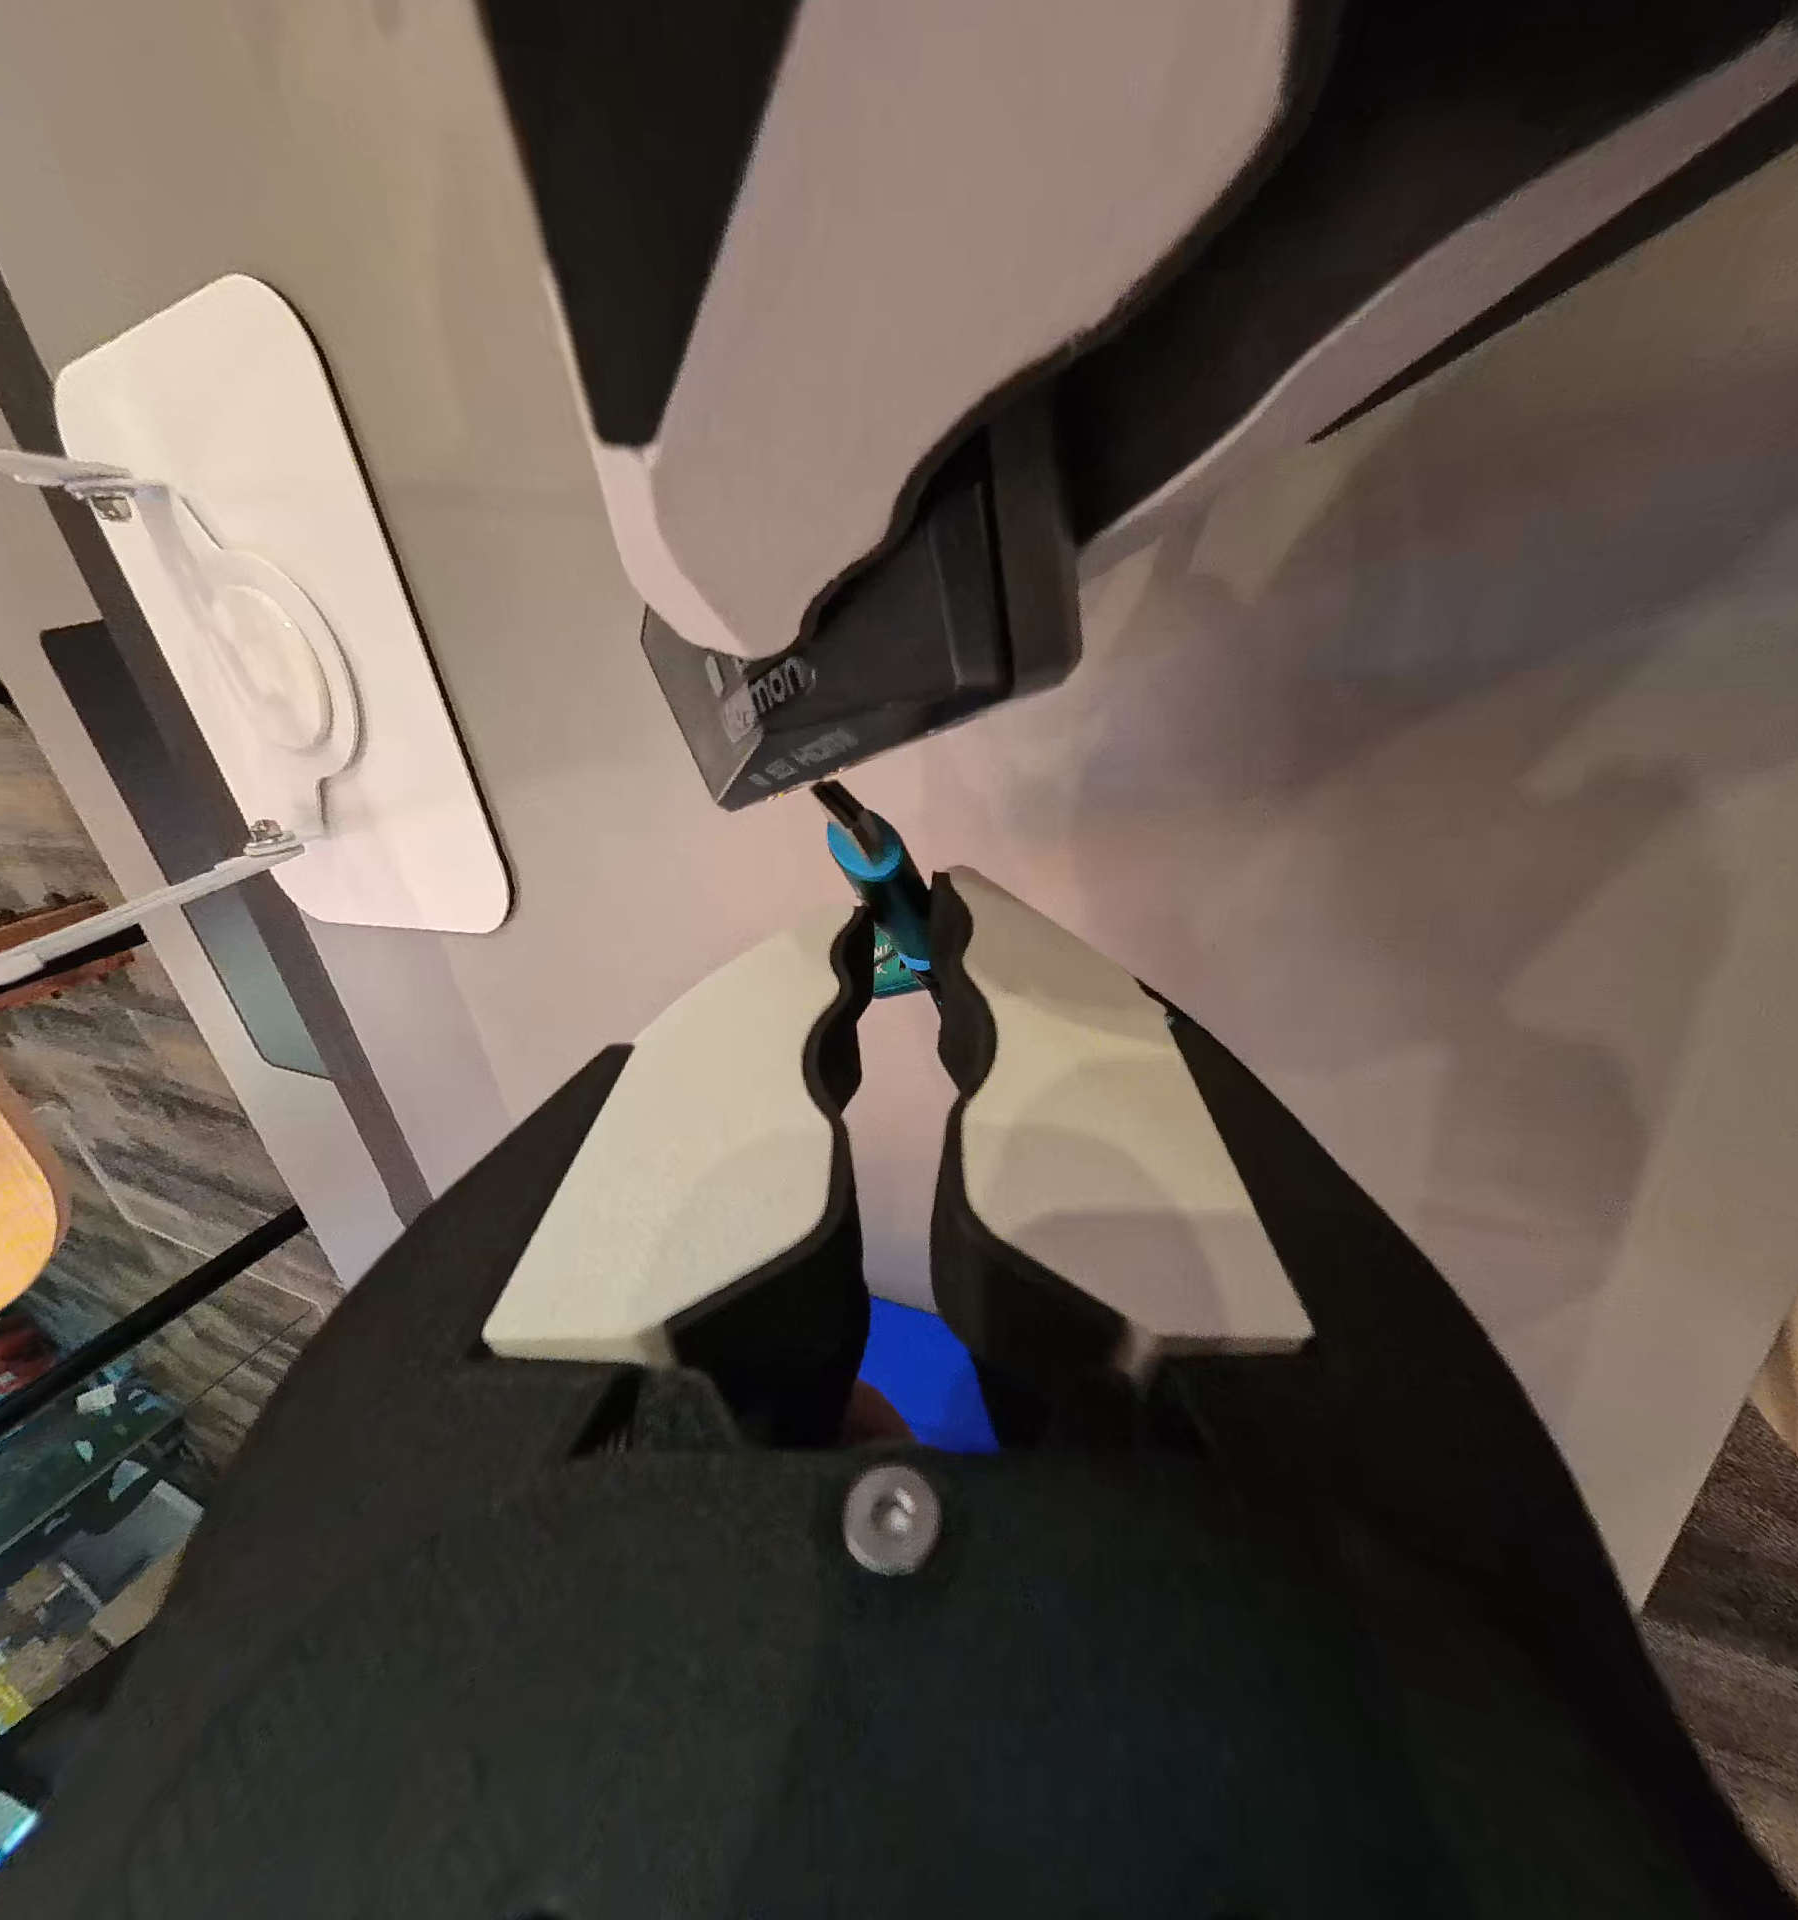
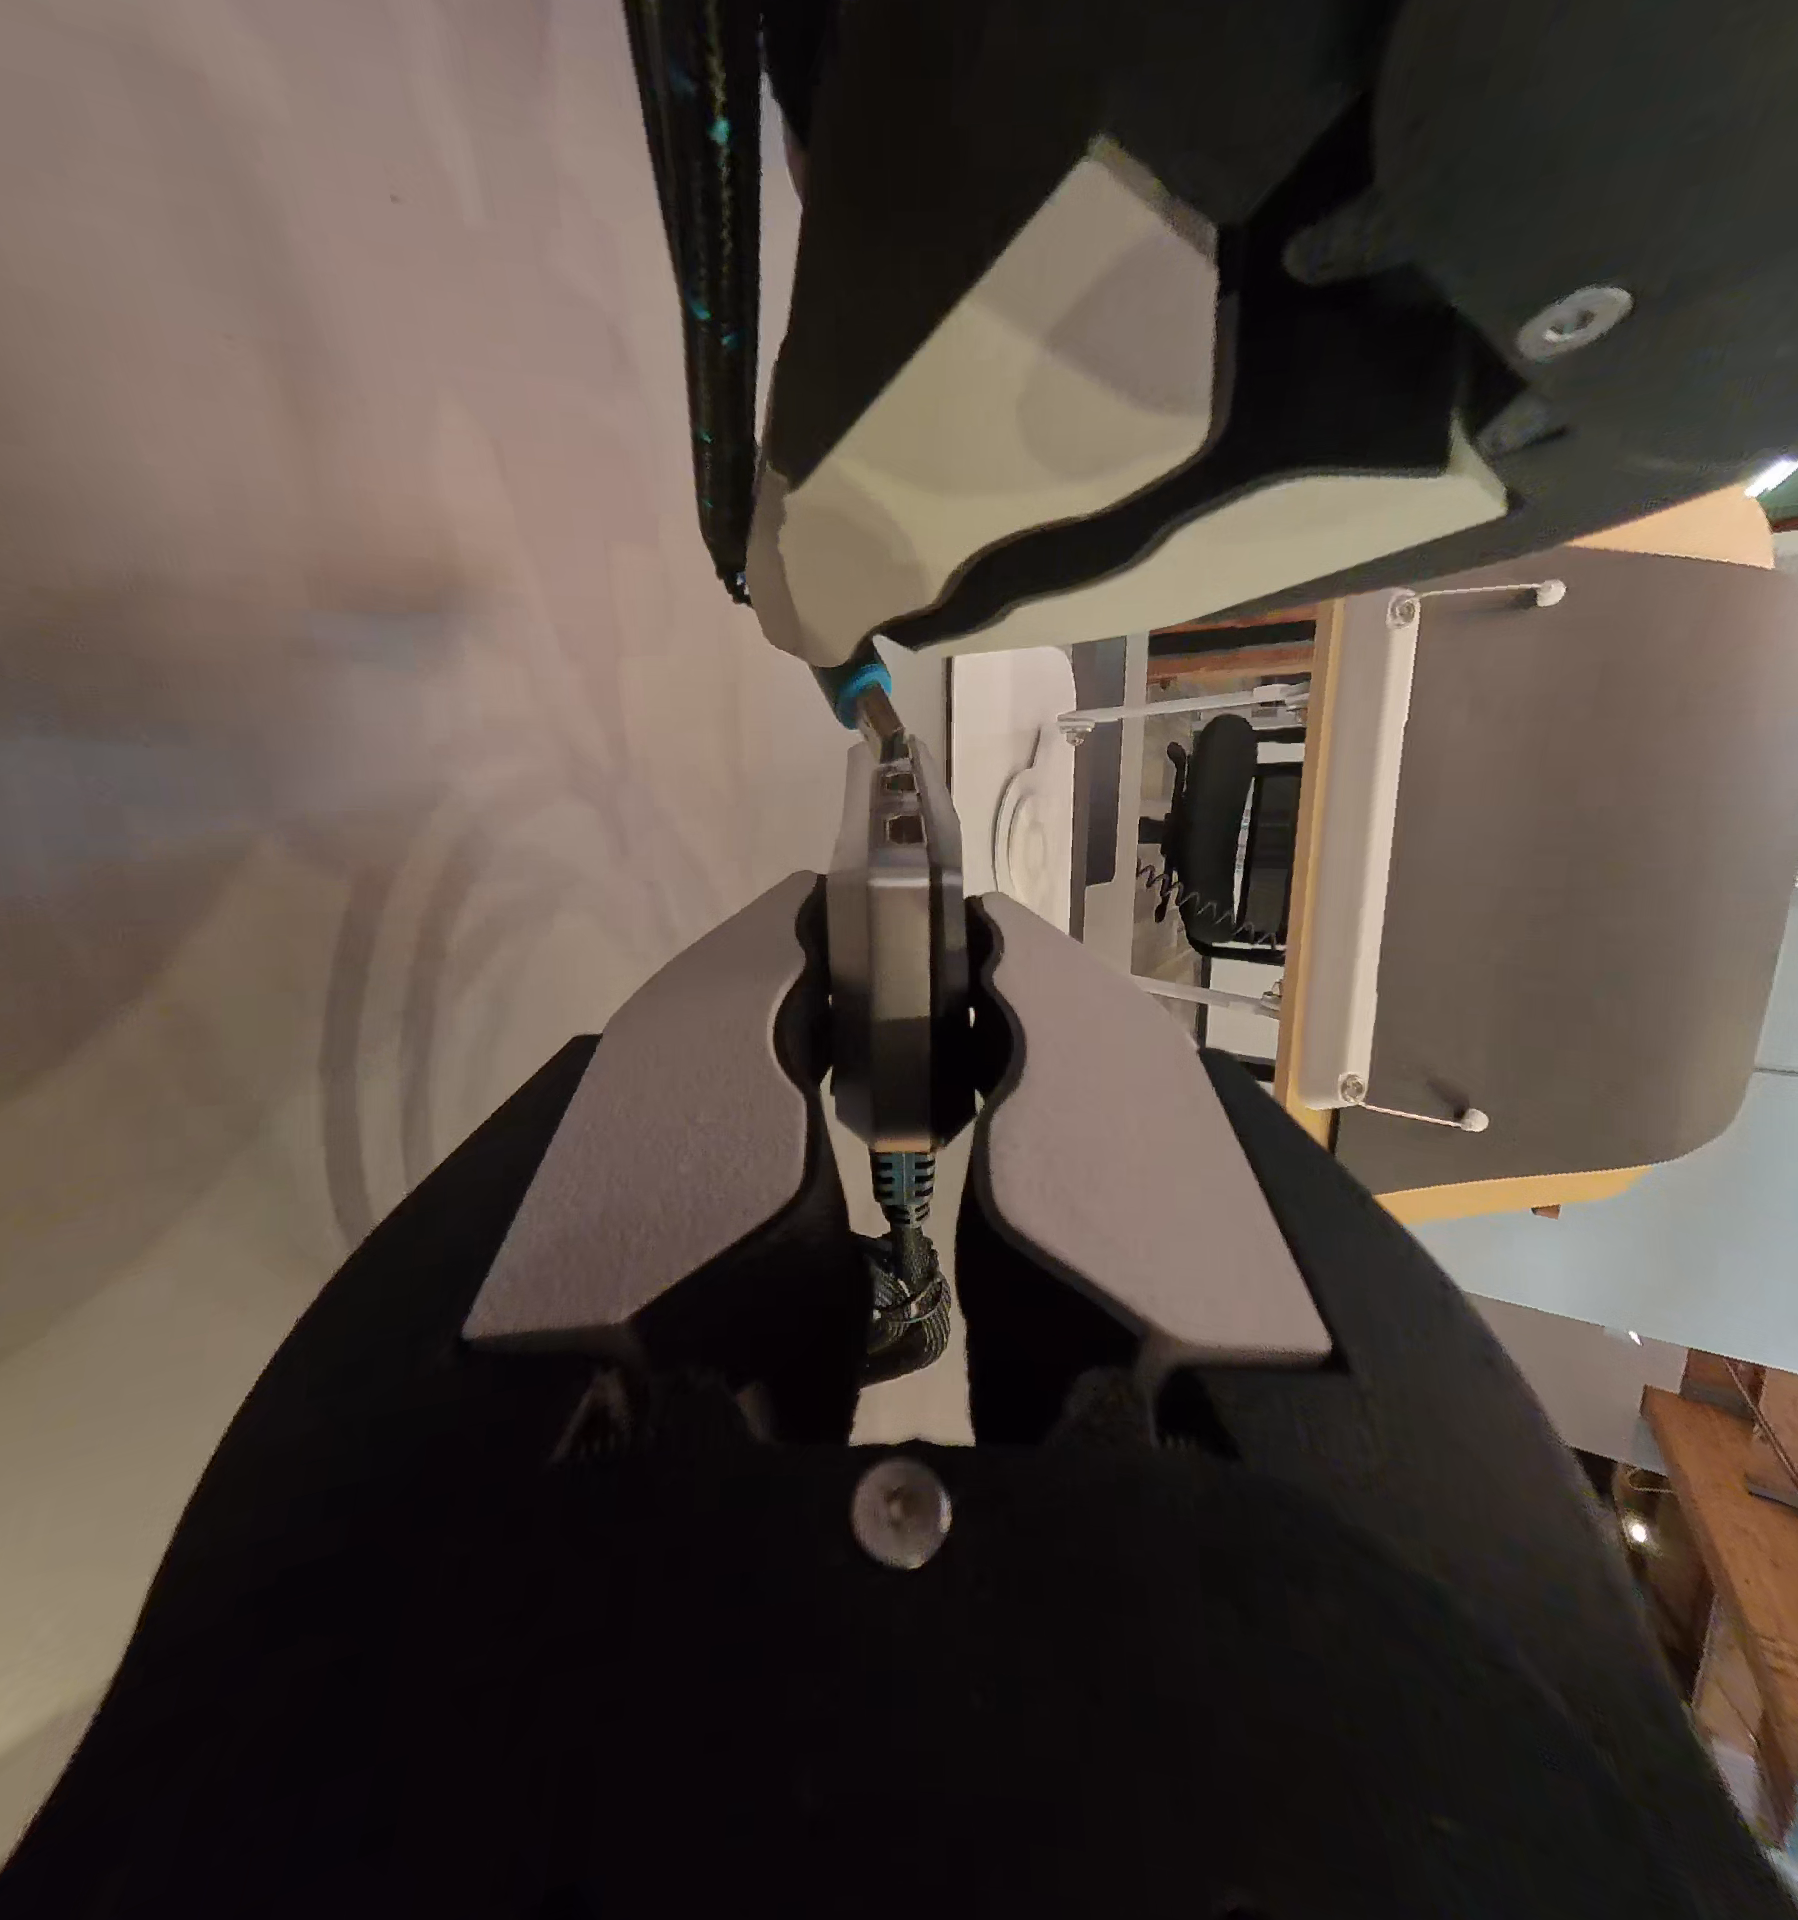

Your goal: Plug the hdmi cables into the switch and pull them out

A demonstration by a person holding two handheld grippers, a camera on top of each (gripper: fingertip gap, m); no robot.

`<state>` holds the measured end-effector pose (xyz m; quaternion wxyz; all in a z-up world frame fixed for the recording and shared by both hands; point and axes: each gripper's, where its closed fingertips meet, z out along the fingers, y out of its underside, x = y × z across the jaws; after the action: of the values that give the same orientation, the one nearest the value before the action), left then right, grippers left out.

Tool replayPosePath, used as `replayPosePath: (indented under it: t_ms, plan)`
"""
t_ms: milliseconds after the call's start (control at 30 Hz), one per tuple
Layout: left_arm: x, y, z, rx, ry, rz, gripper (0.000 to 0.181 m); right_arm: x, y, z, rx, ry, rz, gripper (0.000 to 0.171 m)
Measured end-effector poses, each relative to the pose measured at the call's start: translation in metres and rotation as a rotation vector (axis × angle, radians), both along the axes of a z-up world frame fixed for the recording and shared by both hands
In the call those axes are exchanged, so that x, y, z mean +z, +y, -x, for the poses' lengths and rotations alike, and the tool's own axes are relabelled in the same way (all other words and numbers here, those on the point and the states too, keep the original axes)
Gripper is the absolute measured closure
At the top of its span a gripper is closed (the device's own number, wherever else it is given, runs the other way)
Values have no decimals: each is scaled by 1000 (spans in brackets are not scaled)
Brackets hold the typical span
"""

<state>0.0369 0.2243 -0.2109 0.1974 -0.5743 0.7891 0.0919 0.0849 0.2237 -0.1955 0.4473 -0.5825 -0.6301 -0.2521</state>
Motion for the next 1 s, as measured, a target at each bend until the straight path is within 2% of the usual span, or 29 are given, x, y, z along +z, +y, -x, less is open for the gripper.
replayPosePath:
  t_ms: [1000]
  plan:
    - [6,-3,-11,-38,15,-54,172,-12,5,-6,-44,-9,45,150]
